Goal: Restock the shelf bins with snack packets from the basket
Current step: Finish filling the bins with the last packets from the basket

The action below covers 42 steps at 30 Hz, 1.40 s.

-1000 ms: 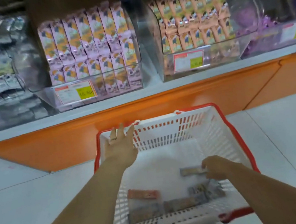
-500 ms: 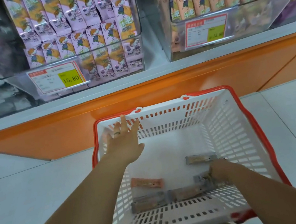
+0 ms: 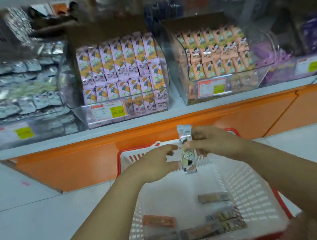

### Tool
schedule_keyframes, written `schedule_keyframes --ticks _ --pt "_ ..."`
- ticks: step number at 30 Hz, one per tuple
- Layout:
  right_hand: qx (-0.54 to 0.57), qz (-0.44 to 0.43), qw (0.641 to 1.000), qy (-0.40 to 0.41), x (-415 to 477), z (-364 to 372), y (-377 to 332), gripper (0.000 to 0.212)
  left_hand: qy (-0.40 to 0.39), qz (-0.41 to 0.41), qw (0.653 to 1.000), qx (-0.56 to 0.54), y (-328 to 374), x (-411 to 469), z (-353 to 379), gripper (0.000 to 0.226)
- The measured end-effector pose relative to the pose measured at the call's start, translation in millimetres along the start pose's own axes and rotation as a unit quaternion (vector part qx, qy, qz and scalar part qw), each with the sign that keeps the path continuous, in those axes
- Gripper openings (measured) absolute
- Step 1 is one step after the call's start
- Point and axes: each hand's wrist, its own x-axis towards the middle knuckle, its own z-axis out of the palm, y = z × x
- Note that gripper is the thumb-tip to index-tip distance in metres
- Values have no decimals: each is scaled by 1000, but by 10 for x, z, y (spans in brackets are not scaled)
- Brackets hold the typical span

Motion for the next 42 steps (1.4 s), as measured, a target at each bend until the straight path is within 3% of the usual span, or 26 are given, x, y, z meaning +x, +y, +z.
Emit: schedule_keyframes --ticks 4,8,11,14,17,20,22,24,31,33,35,38,42 --pt "116 -13 993 36 -121 30 -389 21 32 19 986 -164 117 -406 -226 36" --pt "238 -31 969 60 -144 199 -743 11 82 33 965 -249 112 -826 -412 26" --pt "264 -51 962 53 -136 382 -1009 15 152 29 929 -337 11 -1073 -534 19" --pt "277 -64 958 38 -114 577 -1254 17 240 35 873 -423 -127 -1270 -685 14" --pt "210 -80 974 13 -60 827 -1450 22 333 57 782 -524 -228 -1421 -822 13" --pt "142 -106 984 20 42 1096 -1652 22 408 85 695 -586 -284 -1486 -894 21" --pt "153 -124 980 38 132 1242 -1776 23 429 98 662 -606 -292 -1500 -905 29" --pt "148 -138 978 50 213 1360 -1892 24 434 99 665 -599 -318 -1510 -927 28" --pt "36 -170 985 19 544 1470 -2000 20 421 74 729 -534 -567 -1542 -1233 33" --pt "-47 -186 981 26 667 1374 -2002 23 455 55 740 -492 -624 -1504 -1417 34" --pt "-230 -193 951 75 796 1236 -1936 37 498 34 755 -425 -695 -1439 -1656 34" --pt "-460 -167 867 98 931 1102 -1717 47 538 4 790 -293 -763 -1288 -2013 36" --pt "-468 -193 856 103 1014 1081 -1540 52 548 -40 822 -150 -780 -1011 -2298 38"
